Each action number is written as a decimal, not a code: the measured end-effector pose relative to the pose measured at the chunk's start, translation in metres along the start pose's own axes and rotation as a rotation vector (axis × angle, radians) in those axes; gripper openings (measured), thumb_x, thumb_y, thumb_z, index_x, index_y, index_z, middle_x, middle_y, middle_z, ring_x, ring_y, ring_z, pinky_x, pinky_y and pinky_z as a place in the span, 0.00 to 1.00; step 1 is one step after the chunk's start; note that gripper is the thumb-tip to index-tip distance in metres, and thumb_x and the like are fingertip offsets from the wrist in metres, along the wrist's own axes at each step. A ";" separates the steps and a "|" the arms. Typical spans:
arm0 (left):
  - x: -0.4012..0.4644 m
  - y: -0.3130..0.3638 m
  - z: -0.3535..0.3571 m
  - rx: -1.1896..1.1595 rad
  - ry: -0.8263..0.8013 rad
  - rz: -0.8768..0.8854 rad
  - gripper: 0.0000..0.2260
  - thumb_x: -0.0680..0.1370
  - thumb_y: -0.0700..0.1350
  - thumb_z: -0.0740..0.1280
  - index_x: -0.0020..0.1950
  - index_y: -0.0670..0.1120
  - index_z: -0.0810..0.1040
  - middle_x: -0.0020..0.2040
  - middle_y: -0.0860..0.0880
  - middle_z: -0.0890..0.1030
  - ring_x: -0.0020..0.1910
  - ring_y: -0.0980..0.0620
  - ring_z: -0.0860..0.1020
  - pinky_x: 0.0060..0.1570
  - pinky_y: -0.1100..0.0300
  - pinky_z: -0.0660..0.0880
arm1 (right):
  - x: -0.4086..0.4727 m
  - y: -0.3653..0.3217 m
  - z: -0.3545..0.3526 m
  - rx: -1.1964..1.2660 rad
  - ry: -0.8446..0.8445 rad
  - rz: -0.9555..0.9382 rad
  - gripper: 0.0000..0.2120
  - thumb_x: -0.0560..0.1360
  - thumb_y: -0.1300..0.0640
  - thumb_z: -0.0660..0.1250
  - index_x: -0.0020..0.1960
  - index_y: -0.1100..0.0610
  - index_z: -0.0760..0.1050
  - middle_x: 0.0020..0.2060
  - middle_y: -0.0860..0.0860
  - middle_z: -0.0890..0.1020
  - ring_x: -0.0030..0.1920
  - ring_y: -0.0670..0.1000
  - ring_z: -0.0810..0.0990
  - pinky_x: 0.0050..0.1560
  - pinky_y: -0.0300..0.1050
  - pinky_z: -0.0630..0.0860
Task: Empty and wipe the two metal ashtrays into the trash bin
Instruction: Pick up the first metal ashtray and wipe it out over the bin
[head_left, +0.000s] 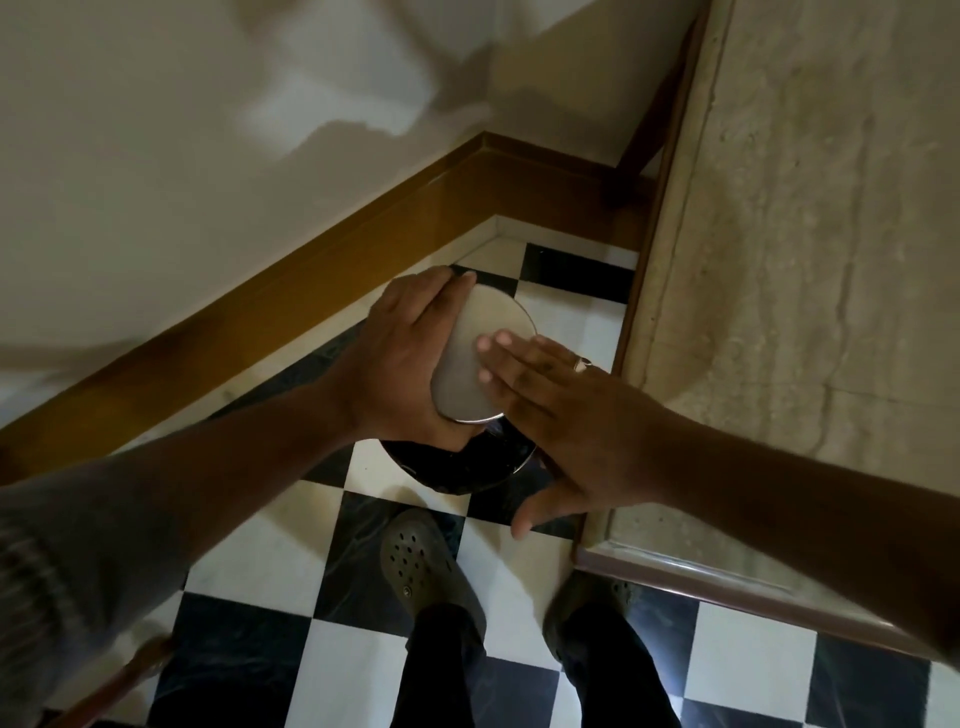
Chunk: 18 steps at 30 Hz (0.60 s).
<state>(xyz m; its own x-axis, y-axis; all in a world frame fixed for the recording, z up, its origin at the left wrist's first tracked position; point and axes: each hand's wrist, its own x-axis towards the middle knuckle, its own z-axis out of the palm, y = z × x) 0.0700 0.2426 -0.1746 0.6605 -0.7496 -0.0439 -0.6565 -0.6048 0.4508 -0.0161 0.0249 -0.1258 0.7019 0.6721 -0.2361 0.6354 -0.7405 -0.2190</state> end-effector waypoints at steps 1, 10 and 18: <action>0.000 0.001 0.002 0.011 0.000 0.005 0.55 0.60 0.67 0.76 0.74 0.32 0.64 0.69 0.32 0.71 0.66 0.37 0.72 0.63 0.46 0.74 | -0.001 0.000 0.001 0.001 -0.019 0.008 0.57 0.67 0.22 0.54 0.76 0.66 0.53 0.76 0.65 0.53 0.77 0.63 0.52 0.76 0.61 0.56; -0.009 0.007 0.014 0.025 -0.029 0.010 0.55 0.63 0.69 0.74 0.75 0.30 0.64 0.71 0.32 0.72 0.69 0.38 0.70 0.68 0.46 0.71 | -0.001 -0.011 0.005 0.055 -0.063 0.064 0.59 0.66 0.20 0.53 0.77 0.66 0.52 0.77 0.65 0.53 0.78 0.62 0.50 0.76 0.62 0.58; -0.027 0.012 0.015 -0.062 -0.031 -0.064 0.58 0.61 0.72 0.71 0.78 0.35 0.59 0.73 0.35 0.69 0.71 0.43 0.65 0.70 0.51 0.64 | 0.006 -0.025 0.006 0.076 -0.062 0.058 0.62 0.63 0.19 0.55 0.77 0.67 0.52 0.77 0.65 0.55 0.78 0.63 0.51 0.75 0.63 0.59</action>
<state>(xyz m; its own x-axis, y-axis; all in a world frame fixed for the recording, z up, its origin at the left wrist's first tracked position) 0.0382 0.2515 -0.1815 0.6882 -0.7183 -0.1022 -0.5886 -0.6351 0.5002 -0.0295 0.0476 -0.1274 0.7136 0.6290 -0.3085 0.5665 -0.7772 -0.2741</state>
